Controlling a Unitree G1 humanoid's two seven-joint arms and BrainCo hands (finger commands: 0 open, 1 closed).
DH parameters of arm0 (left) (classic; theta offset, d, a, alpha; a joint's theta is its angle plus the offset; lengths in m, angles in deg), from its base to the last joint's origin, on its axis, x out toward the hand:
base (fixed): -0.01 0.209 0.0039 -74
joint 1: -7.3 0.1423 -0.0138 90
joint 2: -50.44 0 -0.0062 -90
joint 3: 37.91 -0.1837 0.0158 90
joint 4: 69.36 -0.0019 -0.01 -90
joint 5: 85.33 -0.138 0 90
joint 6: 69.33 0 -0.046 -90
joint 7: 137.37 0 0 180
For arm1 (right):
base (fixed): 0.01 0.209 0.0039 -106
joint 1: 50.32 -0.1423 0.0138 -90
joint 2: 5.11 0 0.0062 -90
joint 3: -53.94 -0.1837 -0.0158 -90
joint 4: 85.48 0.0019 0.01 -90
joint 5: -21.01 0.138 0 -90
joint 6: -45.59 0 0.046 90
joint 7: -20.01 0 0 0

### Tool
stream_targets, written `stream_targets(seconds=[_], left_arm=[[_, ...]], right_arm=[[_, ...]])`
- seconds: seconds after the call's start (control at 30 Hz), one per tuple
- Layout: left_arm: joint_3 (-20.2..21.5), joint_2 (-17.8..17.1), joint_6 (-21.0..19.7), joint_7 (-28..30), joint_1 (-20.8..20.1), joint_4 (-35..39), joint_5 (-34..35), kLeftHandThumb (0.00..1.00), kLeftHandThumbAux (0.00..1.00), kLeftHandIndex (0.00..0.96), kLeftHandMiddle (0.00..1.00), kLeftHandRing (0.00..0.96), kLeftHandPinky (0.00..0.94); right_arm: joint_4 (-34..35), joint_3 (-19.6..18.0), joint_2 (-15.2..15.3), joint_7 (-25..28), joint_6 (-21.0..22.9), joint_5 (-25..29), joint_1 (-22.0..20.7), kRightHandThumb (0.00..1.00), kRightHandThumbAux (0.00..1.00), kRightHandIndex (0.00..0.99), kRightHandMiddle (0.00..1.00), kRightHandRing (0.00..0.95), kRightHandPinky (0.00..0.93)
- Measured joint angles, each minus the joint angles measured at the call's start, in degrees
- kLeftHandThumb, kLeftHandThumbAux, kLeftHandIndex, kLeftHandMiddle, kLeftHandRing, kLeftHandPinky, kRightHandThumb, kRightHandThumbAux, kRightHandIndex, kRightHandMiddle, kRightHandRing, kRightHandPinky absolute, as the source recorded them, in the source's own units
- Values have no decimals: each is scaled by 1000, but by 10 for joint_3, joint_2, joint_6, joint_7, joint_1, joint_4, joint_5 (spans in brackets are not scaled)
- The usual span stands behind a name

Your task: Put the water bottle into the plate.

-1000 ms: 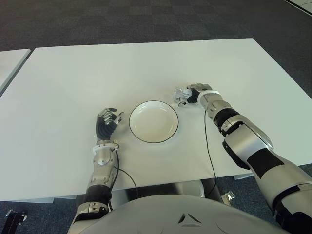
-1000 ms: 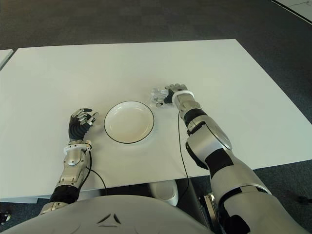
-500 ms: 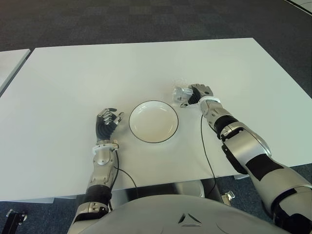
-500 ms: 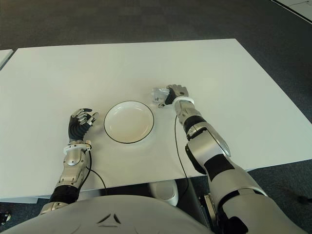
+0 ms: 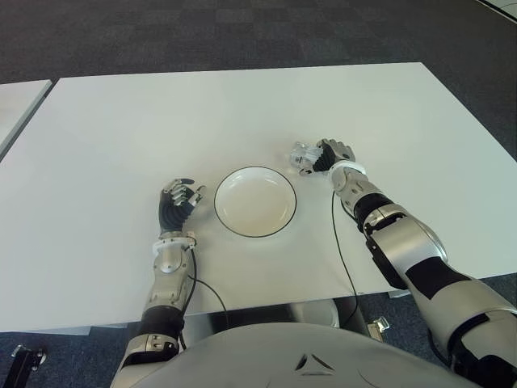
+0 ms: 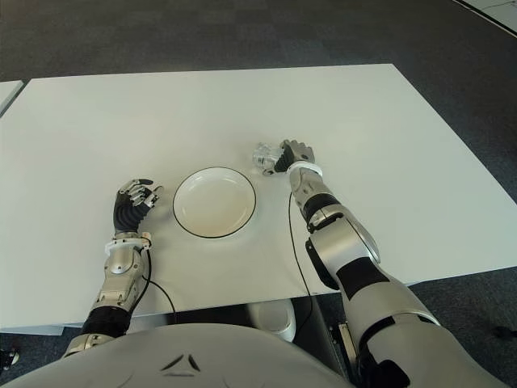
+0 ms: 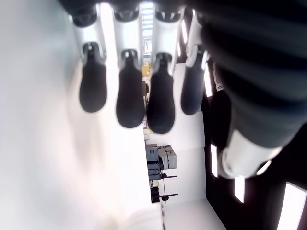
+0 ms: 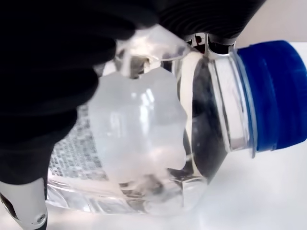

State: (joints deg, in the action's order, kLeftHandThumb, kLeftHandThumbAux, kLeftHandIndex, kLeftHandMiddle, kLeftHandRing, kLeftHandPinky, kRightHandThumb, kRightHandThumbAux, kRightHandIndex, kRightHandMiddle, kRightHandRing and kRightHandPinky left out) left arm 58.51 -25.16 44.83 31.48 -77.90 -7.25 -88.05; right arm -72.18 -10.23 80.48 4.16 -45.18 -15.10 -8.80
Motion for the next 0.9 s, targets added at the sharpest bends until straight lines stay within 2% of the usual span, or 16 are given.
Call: stream_targets(seconds=[0.47, 0.67, 0.8, 0.9], left_arm=[[1, -5, 5, 2, -12, -17, 5, 700, 720, 435, 678, 674, 642], [2, -6, 7, 2, -14, -20, 6, 701, 719, 435, 674, 671, 636], [2, -8, 8, 2, -15, -21, 5, 701, 719, 435, 675, 670, 642], [2, -9, 9, 2, -15, -22, 5, 701, 720, 435, 673, 668, 637]], right_arm=[[0, -9, 0, -23, -12, 6, 3, 702, 725, 439, 792, 776, 784], [1, -9, 5, -45, -30, 6, 6, 705, 724, 439, 812, 806, 826], [23, -14, 12, -62, -48, 6, 7, 706, 722, 439, 836, 831, 847], [67, -19, 20, -74, -58, 6, 7, 707, 722, 439, 859, 851, 867]])
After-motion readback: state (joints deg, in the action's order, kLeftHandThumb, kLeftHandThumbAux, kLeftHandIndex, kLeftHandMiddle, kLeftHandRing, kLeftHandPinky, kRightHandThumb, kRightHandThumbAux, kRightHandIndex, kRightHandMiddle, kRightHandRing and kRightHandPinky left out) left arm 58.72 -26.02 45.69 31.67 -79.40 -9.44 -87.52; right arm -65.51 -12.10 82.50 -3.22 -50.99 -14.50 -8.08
